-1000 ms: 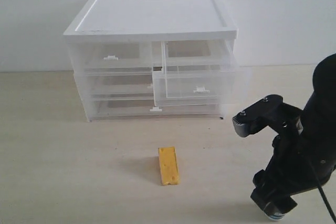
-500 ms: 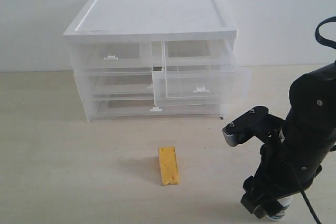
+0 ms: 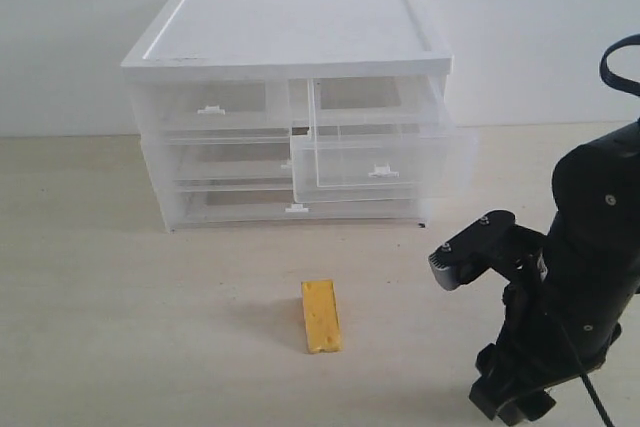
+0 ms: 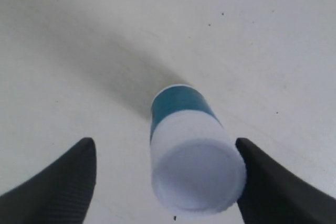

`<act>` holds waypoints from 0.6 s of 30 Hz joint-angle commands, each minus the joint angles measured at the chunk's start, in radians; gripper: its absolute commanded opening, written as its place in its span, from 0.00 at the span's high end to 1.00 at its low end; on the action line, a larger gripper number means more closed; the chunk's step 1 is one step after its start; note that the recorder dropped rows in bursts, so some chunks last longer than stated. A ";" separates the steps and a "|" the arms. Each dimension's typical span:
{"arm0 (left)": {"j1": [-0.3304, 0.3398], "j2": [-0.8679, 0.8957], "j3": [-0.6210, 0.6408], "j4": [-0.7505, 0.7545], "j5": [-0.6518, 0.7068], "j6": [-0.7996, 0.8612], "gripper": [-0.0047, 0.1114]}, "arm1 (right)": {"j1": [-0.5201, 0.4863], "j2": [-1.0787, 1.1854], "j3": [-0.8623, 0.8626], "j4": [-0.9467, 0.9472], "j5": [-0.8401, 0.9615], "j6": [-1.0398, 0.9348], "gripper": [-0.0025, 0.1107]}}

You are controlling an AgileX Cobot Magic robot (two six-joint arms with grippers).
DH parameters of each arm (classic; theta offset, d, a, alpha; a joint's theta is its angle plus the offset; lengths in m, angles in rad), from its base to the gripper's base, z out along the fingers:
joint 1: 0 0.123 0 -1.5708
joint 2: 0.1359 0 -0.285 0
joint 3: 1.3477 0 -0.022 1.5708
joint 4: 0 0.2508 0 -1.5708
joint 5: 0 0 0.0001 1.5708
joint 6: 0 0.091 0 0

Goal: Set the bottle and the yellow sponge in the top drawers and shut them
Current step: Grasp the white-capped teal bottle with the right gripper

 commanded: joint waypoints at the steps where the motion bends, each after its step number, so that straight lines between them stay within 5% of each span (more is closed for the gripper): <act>1: 0.004 -0.004 0.004 -0.007 -0.007 0.000 0.92 | -0.007 0.002 0.017 -0.001 -0.007 0.002 0.51; 7: 0.004 -0.004 0.004 -0.007 -0.007 0.000 0.92 | -0.007 0.002 0.017 -0.001 -0.009 0.004 0.58; 12: 0.004 -0.004 0.004 -0.007 -0.007 0.000 0.92 | -0.007 0.002 0.017 -0.001 -0.039 0.009 0.98; 18: 0.004 -0.004 0.004 -0.007 -0.007 0.000 0.92 | -0.007 -0.005 0.015 -0.001 -0.040 -0.007 0.98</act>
